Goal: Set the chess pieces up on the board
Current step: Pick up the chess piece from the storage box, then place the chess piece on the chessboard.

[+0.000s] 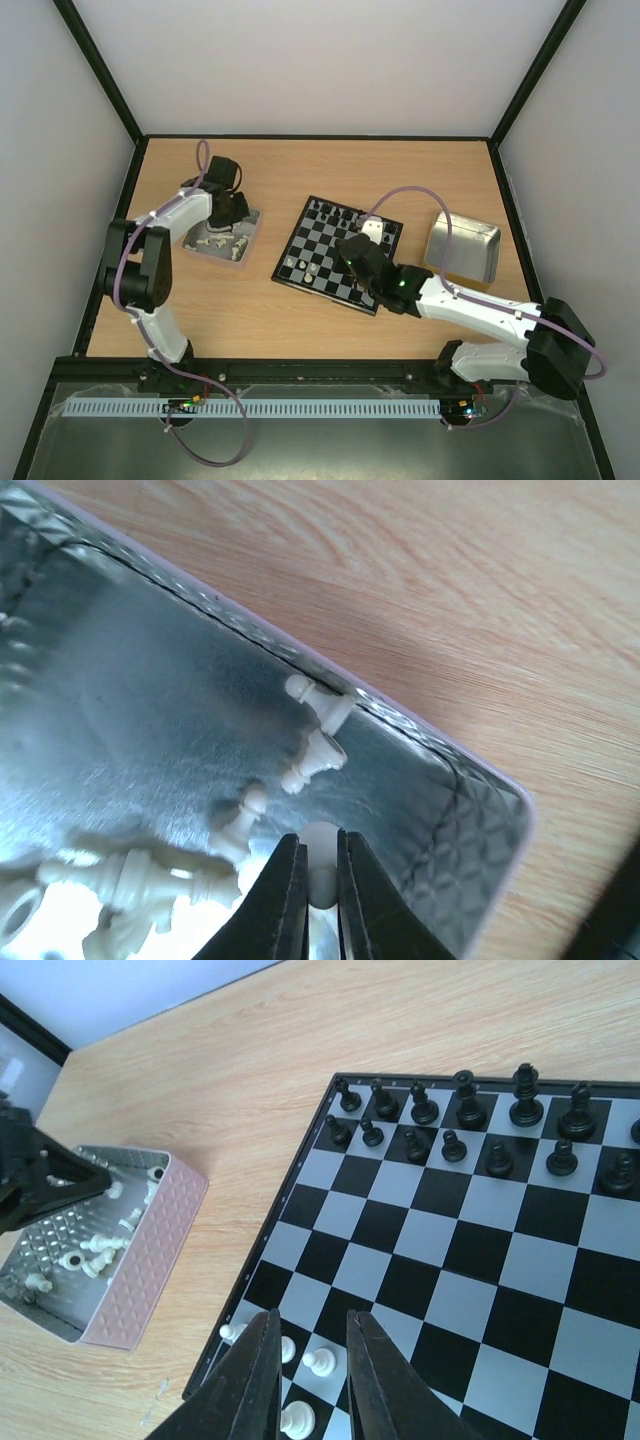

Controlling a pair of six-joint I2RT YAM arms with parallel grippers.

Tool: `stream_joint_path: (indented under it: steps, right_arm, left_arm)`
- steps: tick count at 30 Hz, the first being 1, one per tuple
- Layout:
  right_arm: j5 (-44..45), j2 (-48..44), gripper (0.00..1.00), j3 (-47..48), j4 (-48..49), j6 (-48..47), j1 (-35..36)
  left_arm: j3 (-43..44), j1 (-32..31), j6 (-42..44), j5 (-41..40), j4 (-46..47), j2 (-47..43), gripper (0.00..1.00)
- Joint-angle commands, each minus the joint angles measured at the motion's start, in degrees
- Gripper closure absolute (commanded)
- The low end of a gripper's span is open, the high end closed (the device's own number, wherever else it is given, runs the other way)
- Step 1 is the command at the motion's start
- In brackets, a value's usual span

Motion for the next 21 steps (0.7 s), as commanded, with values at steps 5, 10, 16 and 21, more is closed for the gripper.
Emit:
stream_joint_path:
  steps: [5,10,16,21]
  right_arm:
    - [8.3,-4.2,0.82,-0.7,-0.8,1.0,0.1]
    - [12.8,-5.3,0.81,1.2,-4.5,-0.5,-2.1]
    - [14.8,-8.7,0.81,1.1,-7.5,0.4,-8.0]
    - [19.2,-12.2,0.79,-0.1,-11.6,5.8,-10.8]
  left_arm:
    - [-1.4,-5.7,3.9,1.8,-5.6,-10.7,0.94]
    - [-1.3,-15.1,3.7,3.7,-6.7,-14.0,0.93]
    - [-0.5,-25.5,1.7,3.6,-6.4,-13.8,0.91]
    - [0.5,-30.1,0.7,-1.5,-8.8,-11.8,0.91]
